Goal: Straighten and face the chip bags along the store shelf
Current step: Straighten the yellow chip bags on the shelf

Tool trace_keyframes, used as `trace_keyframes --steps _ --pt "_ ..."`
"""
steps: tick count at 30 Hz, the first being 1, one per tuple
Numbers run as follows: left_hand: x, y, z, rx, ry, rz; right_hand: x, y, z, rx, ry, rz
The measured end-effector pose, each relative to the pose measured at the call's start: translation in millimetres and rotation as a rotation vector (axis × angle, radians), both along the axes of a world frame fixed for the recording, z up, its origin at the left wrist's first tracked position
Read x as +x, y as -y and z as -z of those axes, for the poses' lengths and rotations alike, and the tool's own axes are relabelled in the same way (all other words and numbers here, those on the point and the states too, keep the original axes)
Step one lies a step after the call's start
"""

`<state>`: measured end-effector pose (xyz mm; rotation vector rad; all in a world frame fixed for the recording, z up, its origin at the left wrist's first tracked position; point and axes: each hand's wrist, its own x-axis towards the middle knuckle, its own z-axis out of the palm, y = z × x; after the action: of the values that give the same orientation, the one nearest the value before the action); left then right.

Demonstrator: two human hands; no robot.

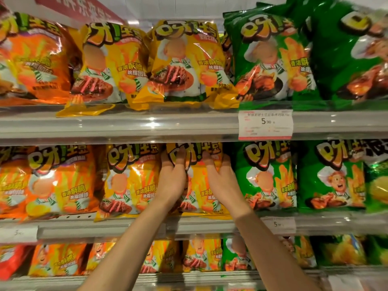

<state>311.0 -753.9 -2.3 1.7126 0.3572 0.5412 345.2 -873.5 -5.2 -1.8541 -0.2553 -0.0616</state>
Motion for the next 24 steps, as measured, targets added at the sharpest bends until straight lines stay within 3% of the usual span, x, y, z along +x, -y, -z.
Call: trace_keyframes --steps 15,21,24 --pt "2 -8 10 0.157 0.036 0.009 -7 1 -3 -0.095 0.027 0.082" --pt "-10 -13 21 0.326 0.17 -0.003 -16 8 6 -0.245 0.251 0.069" --pt "-2 -18 27 0.4 0.143 0.016 -14 8 13 -0.384 0.327 0.013"
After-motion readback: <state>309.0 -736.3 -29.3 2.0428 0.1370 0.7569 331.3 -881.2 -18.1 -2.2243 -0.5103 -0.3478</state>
